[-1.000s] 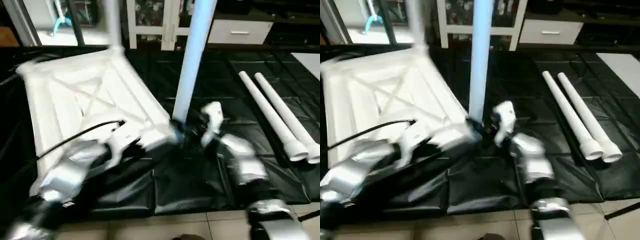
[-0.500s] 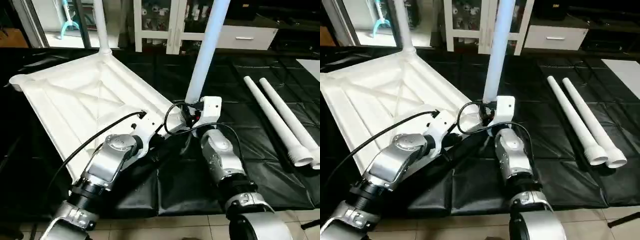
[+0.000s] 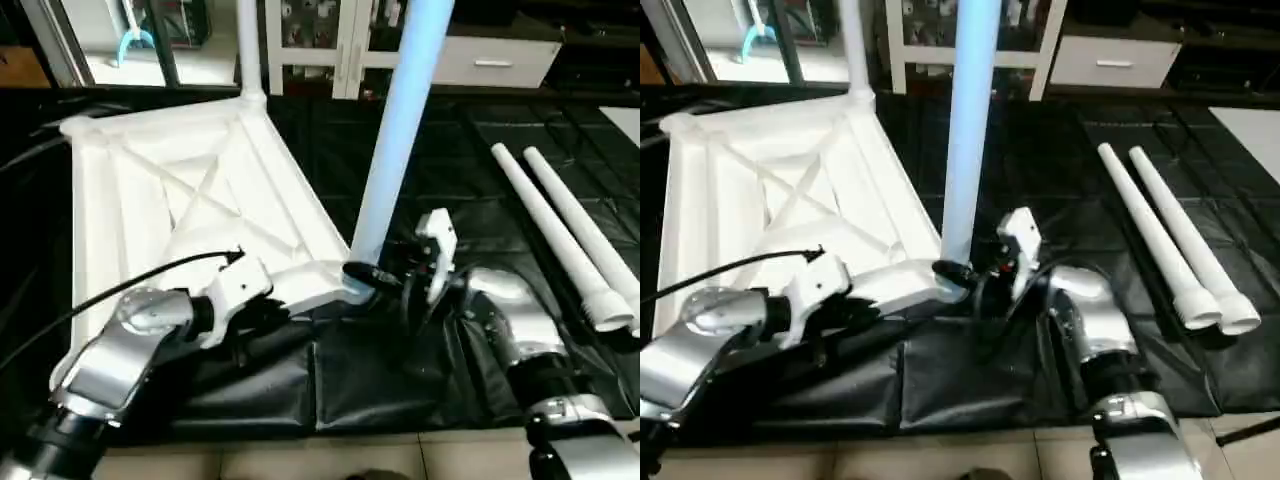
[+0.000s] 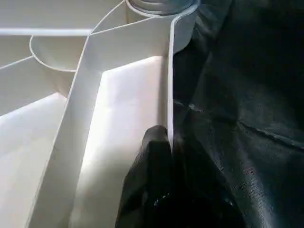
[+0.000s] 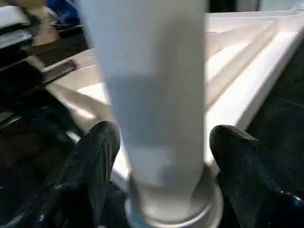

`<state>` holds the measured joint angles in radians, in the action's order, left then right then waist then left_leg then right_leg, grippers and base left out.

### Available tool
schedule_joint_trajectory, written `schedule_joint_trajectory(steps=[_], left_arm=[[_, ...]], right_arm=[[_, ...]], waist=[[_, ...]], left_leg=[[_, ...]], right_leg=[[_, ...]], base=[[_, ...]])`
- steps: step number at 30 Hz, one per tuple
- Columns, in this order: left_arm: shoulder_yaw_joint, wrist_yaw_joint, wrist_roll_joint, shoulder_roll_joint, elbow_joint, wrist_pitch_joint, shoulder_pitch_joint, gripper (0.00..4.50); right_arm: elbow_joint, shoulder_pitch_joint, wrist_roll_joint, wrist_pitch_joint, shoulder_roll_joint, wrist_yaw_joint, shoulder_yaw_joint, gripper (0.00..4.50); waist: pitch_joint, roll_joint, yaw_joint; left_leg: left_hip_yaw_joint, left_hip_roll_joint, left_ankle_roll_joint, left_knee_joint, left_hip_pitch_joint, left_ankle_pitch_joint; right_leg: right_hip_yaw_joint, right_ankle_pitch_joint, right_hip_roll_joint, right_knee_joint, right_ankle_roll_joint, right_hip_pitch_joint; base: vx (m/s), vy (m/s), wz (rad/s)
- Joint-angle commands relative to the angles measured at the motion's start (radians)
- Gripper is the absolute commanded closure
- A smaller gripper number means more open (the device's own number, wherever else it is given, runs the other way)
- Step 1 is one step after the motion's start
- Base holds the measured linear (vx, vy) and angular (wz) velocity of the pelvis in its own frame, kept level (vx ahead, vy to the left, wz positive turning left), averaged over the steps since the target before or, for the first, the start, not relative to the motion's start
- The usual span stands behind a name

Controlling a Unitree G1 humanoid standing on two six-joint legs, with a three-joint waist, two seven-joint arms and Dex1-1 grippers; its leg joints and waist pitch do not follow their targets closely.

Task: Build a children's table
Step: Rotate leg to tighten

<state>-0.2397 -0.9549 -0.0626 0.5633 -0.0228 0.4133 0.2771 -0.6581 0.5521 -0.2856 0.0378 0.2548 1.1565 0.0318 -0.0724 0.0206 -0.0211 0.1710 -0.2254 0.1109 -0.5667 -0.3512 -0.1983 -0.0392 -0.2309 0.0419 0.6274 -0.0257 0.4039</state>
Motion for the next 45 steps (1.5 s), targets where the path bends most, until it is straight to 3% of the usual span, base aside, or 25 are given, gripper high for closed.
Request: schedule_joint_trajectory(steps=[1,4,5,8,10,18,19,21,22,25,27,28,29,32,36,39,42,44,45], left_arm=[[-0.023,-0.013,0.010,0.014,0.047,0.008,-0.032,4.50],[-0.020,-0.015,0.001,0.011,0.039,0.009,-0.029,4.50],[-0.019,-0.018,-0.001,0.010,0.036,0.008,-0.029,4.50],[-0.019,-0.025,-0.002,0.009,0.035,0.006,-0.030,4.50],[-0.025,-0.026,-0.004,0.013,0.039,0.003,-0.029,4.50],[-0.033,-0.023,-0.002,0.011,0.043,0.010,-0.024,4.50],[-0.041,0.013,0.012,-0.023,0.055,0.031,-0.006,4.50],[-0.044,0.028,0.016,-0.036,0.060,0.040,0.001,4.50],[-0.056,0.075,0.029,-0.085,0.075,0.068,0.025,4.50],[-0.068,0.160,0.055,-0.157,0.115,0.136,0.066,4.50],[-0.064,0.219,0.070,-0.202,0.148,0.191,0.093,4.50],[-0.056,0.336,0.096,-0.302,0.229,0.234,0.153,4.50],[-0.049,0.366,0.093,-0.343,0.252,0.252,0.174,4.50],[-0.058,0.394,0.098,-0.402,0.277,0.264,0.205,4.50],[-0.070,0.374,0.098,-0.405,0.267,0.234,0.205,4.50],[-0.076,0.290,0.090,-0.318,0.200,0.189,0.149,4.50],[-0.077,0.222,0.080,-0.248,0.157,0.172,0.107,4.50],[-0.083,0.135,0.068,-0.167,0.111,0.105,0.059,4.50],[-0.083,0.135,0.068,-0.167,0.111,0.105,0.059,4.50]], right_arm=[[-0.004,0.024,-0.022,0.005,0.015,0.045,-0.003,1.41],[-0.012,0.024,-0.038,0.019,0.013,0.053,0.001,1.54],[-0.011,0.022,-0.036,0.020,0.011,0.056,0.003,1.84],[-0.012,0.018,-0.030,0.022,0.006,0.062,0.004,1.95],[-0.024,0.018,-0.021,0.011,0.001,0.059,0.000,2.27],[-0.044,0.012,-0.006,0.001,-0.011,-0.012,-0.006,2.47],[-0.088,0.017,0.051,-0.017,-0.042,-0.185,-0.012,2.48],[-0.106,0.019,0.070,-0.023,-0.054,-0.249,-0.016,2.49],[-0.148,0.023,0.103,-0.032,-0.090,-0.415,-0.033,2.50],[-0.189,0.026,0.121,-0.029,-0.141,-0.608,-0.059,2.52],[-0.203,0.025,0.120,-0.013,-0.168,-0.688,-0.072,2.52],[-0.235,0.027,0.124,0.004,-0.234,-0.849,-0.090,2.53],[-0.247,0.029,0.128,0.001,-0.262,-0.902,-0.094,2.53],[-0.260,0.031,0.095,-0.030,-0.340,-0.967,-0.124,2.53],[-0.263,0.035,0.055,-0.029,-0.372,-0.935,-0.142,2.53],[-0.186,0.028,0.068,-0.115,-0.303,-0.692,-0.078,2.53],[-0.135,0.019,0.046,-0.135,-0.247,-0.520,-0.058,2.53],[-0.087,0.015,-0.004,-0.065,-0.193,-0.405,-0.072,1.97],[-0.087,0.015,-0.004,-0.065,-0.193,-0.405,-0.072,1.81]], waist=[[0.044,-0.001,-0.001],[0.042,0.000,-0.001],[0.042,0.000,0.000],[0.043,-0.002,0.001],[0.044,-0.002,0.000],[0.044,-0.002,0.001],[0.042,-0.004,0.000],[0.039,-0.003,-0.001],[0.037,-0.002,-0.005],[0.033,-0.006,-0.010],[0.028,-0.007,-0.007],[0.027,-0.004,-0.007],[0.029,-0.010,-0.004],[0.029,-0.007,-0.001],[0.028,-0.008,-0.001],[0.031,-0.004,-0.004],[0.031,-0.005,-0.004],[0.035,-0.004,-0.005],[0.038,-0.004,-0.006]], left_leg=[[0.012,-0.006,-0.129,0.048,-0.005,-0.063],[0.014,-0.006,-0.127,0.047,-0.003,-0.067],[0.013,-0.007,-0.124,0.047,-0.004,-0.064],[0.013,-0.005,-0.126,0.046,-0.003,-0.046],[0.013,-0.005,-0.131,0.045,-0.003,-0.031],[0.013,-0.005,-0.137,0.043,-0.002,-0.030],[0.013,-0.006,-0.128,0.044,-0.002,-0.042],[0.013,-0.005,-0.096,0.047,0.000,-0.071],[0.013,-0.006,-0.076,0.049,-0.001,-0.090],[0.012,-0.003,-0.030,0.051,0.003,-0.132],[0.011,-0.001,-0.018,0.053,0.007,-0.164],[0.011,-0.001,-0.013,0.054,0.008,-0.179],[0.010,0.000,0.000,0.054,0.011,-0.188],[0.009,0.002,0.000,0.055,0.010,-0.207],[0.005,0.001,-0.011,0.062,0.009,-0.249],[0.003,0.000,-0.023,0.062,0.000,-0.235],[0.005,-0.003,-0.050,0.060,-0.004,-0.210],[0.004,-0.002,-0.066,0.058,-0.008,-0.175],[0.001,-0.001,-0.071,0.058,-0.012,-0.154]], right_leg=[[0.047,0.091,0.063,-0.069,-0.273,-0.056],[0.048,0.071,0.064,-0.070,-0.276,-0.055],[0.048,0.065,0.064,-0.069,-0.276,-0.056],[0.048,0.085,0.063,-0.067,-0.276,-0.056],[0.047,0.118,0.062,-0.063,-0.281,-0.057],[0.047,0.119,0.063,-0.062,-0.286,-0.058],[0.046,0.094,0.063,-0.065,-0.284,-0.055],[0.047,0.027,0.065,-0.070,-0.276,-0.055],[0.048,-0.011,0.066,-0.073,-0.270,-0.053],[0.052,-0.105,0.066,-0.083,-0.244,-0.049],[0.051,-0.159,0.065,-0.090,-0.227,-0.043],[0.053,-0.185,0.064,-0.092,-0.214,-0.041],[0.054,-0.199,0.065,-0.094,-0.201,-0.039],[0.053,-0.201,0.063,-0.097,-0.175,-0.037],[0.049,-0.219,0.062,-0.101,-0.152,-0.037],[0.049,-0.185,0.064,-0.098,-0.158,-0.044],[0.050,-0.151,0.066,-0.098,-0.181,-0.047],[0.049,-0.095,0.063,-0.091,-0.202,-0.052],[0.049,-0.065,0.063,-0.086,-0.206,-0.059]], base=[[0.000,0.000,0.00],[0.000,0.000,0.00],[0.000,0.000,0.00],[0.000,0.000,0.00],[0.000,0.000,0.00],[0.000,0.000,0.00],[0.000,0.000,0.00],[0.000,0.000,0.00],[0.000,0.000,0.00],[0.000,0.000,0.00],[0.000,0.000,0.00],[0.000,0.000,0.00],[0.000,0.000,0.00],[0.000,0.000,0.00],[0.000,0.000,0.00],[0.000,0.000,0.00],[0.000,0.000,0.00],[0.000,0.000,0.00],[0.000,0.000,0.00]])
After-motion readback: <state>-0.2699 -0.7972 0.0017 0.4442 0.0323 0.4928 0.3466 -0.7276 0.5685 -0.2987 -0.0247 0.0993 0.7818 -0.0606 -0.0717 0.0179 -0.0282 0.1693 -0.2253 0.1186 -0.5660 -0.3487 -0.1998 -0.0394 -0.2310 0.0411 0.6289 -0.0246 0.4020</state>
